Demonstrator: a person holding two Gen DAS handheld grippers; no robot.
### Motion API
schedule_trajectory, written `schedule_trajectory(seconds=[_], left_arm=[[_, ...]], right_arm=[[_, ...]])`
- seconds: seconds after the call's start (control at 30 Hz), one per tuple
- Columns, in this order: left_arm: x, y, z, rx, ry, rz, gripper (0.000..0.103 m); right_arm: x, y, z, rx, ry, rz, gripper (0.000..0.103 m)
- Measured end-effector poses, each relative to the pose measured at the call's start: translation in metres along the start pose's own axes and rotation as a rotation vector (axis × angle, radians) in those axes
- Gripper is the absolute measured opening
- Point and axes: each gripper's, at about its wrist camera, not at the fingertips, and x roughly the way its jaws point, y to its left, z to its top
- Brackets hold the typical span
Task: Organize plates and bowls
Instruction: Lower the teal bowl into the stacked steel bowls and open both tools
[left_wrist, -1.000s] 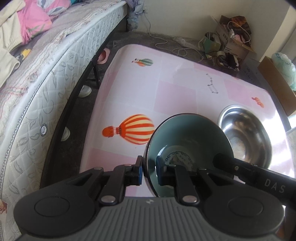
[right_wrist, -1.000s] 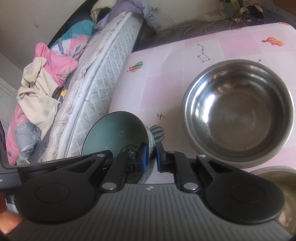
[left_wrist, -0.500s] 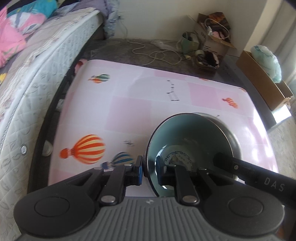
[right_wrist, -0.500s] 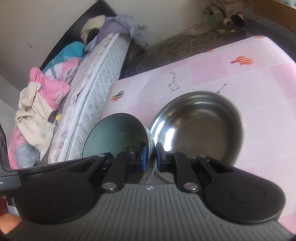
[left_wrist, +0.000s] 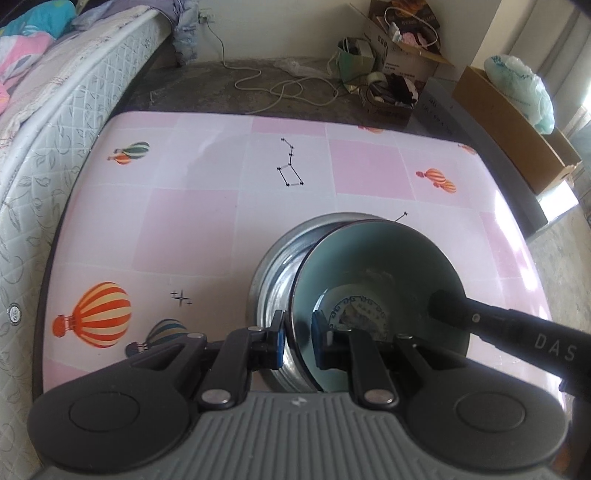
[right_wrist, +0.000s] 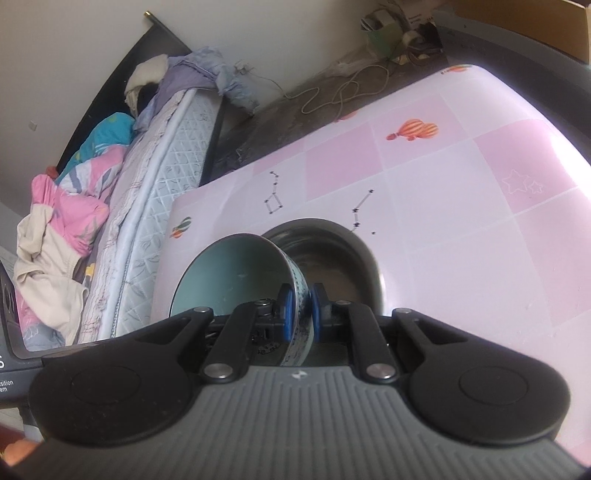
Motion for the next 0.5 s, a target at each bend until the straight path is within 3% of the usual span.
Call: schedule_trajectory(seconds=[0.5], left_arm=[[0.021,0.006,0.003,-0.022,0.035,-0.004,0.015]], right_arm=[[0.028,-0.015,0.000,0.021,0.034,-0.004,0.010]])
